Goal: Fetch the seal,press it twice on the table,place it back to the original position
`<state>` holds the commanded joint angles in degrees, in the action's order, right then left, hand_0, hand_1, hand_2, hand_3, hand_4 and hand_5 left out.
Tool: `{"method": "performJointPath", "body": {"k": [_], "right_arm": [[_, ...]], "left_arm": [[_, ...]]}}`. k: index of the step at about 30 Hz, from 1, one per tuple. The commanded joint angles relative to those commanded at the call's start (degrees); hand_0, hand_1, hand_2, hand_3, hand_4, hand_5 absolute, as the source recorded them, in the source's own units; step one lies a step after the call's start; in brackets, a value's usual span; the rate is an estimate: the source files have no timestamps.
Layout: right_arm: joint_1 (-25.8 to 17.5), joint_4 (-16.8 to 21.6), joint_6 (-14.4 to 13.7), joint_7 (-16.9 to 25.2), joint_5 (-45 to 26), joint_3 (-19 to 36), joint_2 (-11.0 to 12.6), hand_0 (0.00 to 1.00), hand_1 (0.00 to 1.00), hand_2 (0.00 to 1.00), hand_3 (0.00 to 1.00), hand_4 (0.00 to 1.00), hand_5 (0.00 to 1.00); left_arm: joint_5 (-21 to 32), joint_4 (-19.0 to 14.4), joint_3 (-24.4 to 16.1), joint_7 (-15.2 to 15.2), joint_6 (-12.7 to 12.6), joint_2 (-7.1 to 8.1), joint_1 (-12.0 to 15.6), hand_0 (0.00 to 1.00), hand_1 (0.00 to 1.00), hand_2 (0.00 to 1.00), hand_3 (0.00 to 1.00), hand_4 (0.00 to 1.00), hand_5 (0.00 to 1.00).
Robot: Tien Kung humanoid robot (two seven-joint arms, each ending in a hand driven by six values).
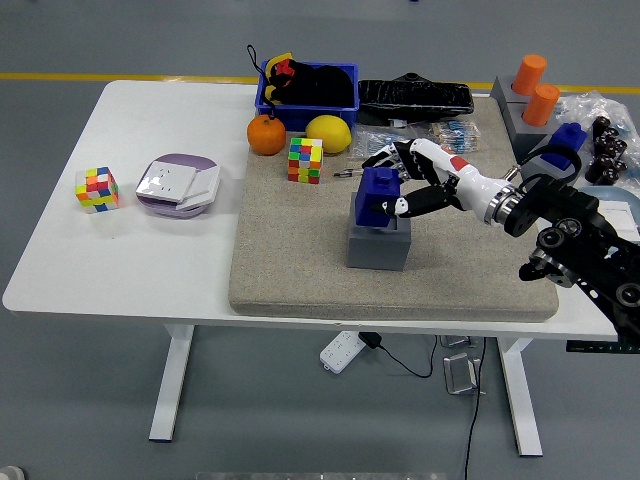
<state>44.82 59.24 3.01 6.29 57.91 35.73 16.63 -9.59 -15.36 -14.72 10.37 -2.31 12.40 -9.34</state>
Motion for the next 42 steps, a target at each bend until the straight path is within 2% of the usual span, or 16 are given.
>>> {"method": "performJointPath", "body": {"k": [18, 42], "right_arm": [[1.01, -4.59, -0.39, 0.72, 0.97, -0.36, -1.64, 0.529, 0.425, 0.444, 0.458, 0.737, 0.002], [0.72, -5.55, -0.12, 0.94, 1.86, -1.04, -1.39, 0.529, 0.424, 0.442, 0.455, 0.741, 0.002]], "left_arm": [[-0.2, -0.13, 0.53, 0.01, -0.03, 0.4, -0.32, 0.793, 0.745, 0.738, 0.761, 0.625, 0.444], [-0.29, -0.08, 0.78, 0.01, -0.01, 0.23, -0.18, 0.793, 0.745, 0.737, 0.761, 0.626, 0.444]]}}
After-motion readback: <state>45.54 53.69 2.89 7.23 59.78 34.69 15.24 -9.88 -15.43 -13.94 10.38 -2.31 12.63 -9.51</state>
